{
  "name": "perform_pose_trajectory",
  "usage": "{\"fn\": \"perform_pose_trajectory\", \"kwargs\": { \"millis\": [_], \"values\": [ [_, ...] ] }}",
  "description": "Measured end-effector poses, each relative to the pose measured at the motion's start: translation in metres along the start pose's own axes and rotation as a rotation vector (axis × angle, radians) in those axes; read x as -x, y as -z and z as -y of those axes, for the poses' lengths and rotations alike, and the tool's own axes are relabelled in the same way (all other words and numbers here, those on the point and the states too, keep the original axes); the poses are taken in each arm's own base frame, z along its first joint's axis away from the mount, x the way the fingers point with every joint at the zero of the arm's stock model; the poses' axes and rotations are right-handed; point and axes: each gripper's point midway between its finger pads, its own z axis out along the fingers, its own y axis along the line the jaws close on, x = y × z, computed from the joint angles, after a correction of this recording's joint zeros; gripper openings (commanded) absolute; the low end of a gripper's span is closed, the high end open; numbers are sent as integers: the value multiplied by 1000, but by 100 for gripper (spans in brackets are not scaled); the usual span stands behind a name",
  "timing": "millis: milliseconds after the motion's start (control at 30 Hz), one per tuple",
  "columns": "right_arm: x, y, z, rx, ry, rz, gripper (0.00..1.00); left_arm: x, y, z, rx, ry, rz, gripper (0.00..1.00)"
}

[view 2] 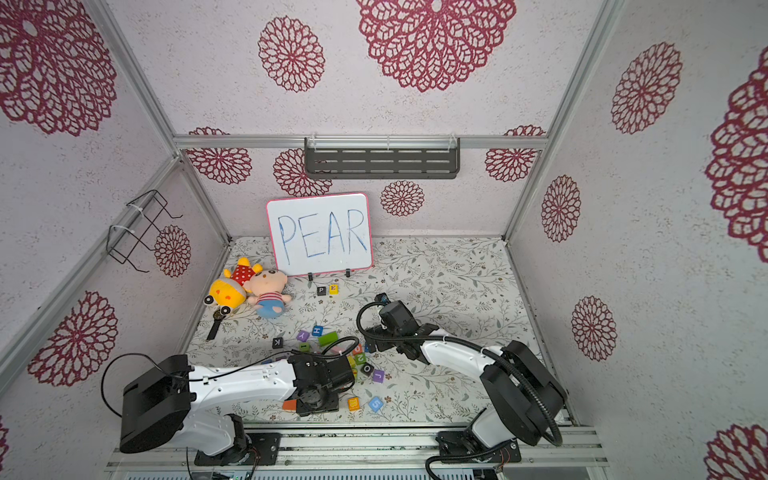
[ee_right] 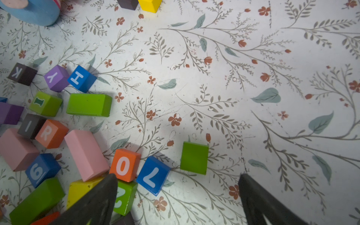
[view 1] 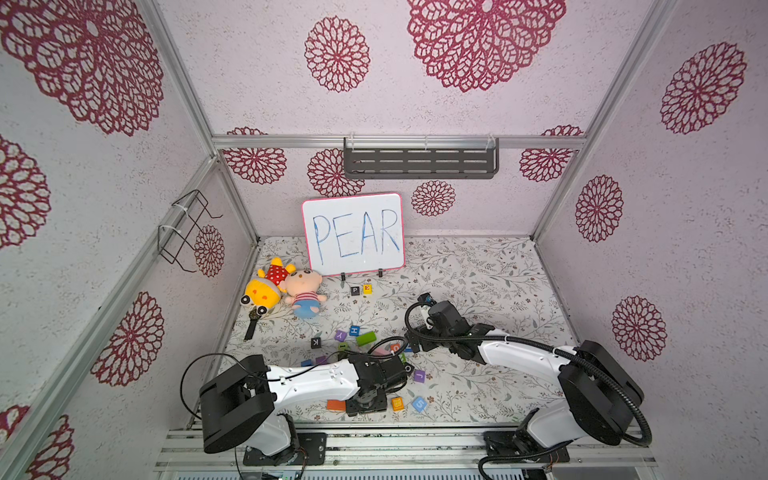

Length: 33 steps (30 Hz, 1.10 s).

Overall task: Spell the uppercase word “pear” with letter blocks
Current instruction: Pick up the letter block from the center of the board.

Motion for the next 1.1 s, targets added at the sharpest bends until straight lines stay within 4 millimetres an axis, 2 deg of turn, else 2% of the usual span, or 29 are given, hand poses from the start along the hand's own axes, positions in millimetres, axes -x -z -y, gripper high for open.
{"fn": "perform_pose_trajectory", "kwargs": {
  "millis": [267,567,767,933,1100],
  "values": [
    [-3,-1,5,-8,-8,-2,99,4,-3,4,38,-30,-13,31],
    [-2,-1,8,-12,-13,1,99,3,-1,-1,64,-33,-19,25],
    [-1,-1,9,-15,-23,2,99,10,16,10,46,-39,-2,23],
    [5,0,9,-13,-38,17,99,36,35,18,1,-20,38,22],
    [19,0,11,-12,-58,58,99,86,53,15,-36,39,104,21]
  ]
}}
